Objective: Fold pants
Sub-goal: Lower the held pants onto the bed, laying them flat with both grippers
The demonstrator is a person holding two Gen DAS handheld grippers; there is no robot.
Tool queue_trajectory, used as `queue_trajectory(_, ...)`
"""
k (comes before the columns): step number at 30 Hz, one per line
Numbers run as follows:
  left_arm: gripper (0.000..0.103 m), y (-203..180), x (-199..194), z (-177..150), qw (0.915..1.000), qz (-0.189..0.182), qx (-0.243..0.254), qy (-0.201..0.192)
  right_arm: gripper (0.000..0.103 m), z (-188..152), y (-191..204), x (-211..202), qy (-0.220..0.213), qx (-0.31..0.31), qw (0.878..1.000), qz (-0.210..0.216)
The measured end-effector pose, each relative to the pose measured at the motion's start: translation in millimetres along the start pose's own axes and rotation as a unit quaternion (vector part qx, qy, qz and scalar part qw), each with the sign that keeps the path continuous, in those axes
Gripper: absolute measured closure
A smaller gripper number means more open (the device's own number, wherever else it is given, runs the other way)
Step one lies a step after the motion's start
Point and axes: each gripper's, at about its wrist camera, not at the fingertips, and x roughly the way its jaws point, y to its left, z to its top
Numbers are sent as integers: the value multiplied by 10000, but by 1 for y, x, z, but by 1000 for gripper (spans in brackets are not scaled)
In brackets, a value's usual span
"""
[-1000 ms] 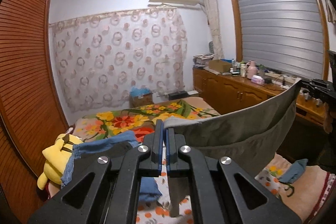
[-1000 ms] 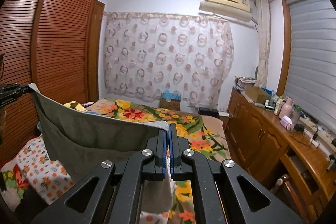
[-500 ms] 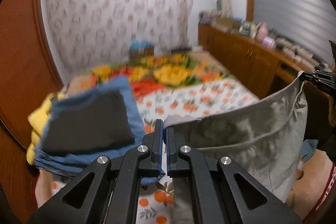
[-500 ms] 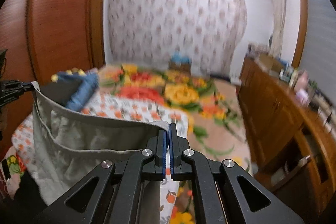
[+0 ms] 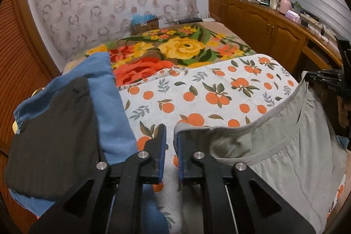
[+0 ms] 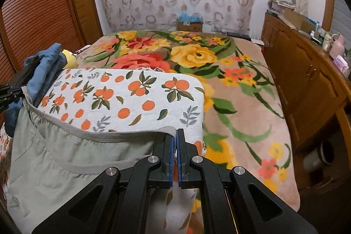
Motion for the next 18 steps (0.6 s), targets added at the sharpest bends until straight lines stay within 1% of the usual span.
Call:
queue_trajectory(1, 88, 2, 2, 0, 10000, -32, -11, 22, 101, 1, -4, 7, 24, 22, 10000, 22)
queue_trajectory(2, 85, 4, 3, -1, 10000, -62, -19, 40, 101, 0, 0, 6, 33, 46, 10000, 39)
queue_trajectory(4, 70, 10, 2, -3, 9999, -100, -14, 39, 101, -8, -3, 10, 64, 100, 9999, 78)
queue_trajectory(5, 67, 13, 1, -4, 9999, -120, -20, 28, 101, -12, -3, 11, 89, 98, 9999, 76)
queue_trajectory(6, 60, 17, -1, -5, 9998, -171, -54, 18, 101, -13, -2, 14, 120, 103, 9998, 76)
queue_trajectory(7, 57, 20, -1, -5, 9997, -227, -97, 14, 101, -14, -3, 18, 154, 105, 9998, 86)
queue_trajectory(12, 56, 27, -8, -7, 9995, -303, -116, -8, 100, -11, -2, 23, 146, 173, 9997, 133)
queue_trajectory(13, 56, 28, -8, -6, 9992, -384, -124, 20, 96, -10, -2, 22, 134, 175, 9997, 126)
queue_trajectory(15, 56, 29, -10, -5, 9981, -579, -181, 77, 96, -10, 0, 22, 131, 173, 9997, 92)
queue_trajectory(18, 55, 24, -12, -4, 9967, -793, -155, 104, 95, -12, 3, 27, 236, 105, 9997, -27)
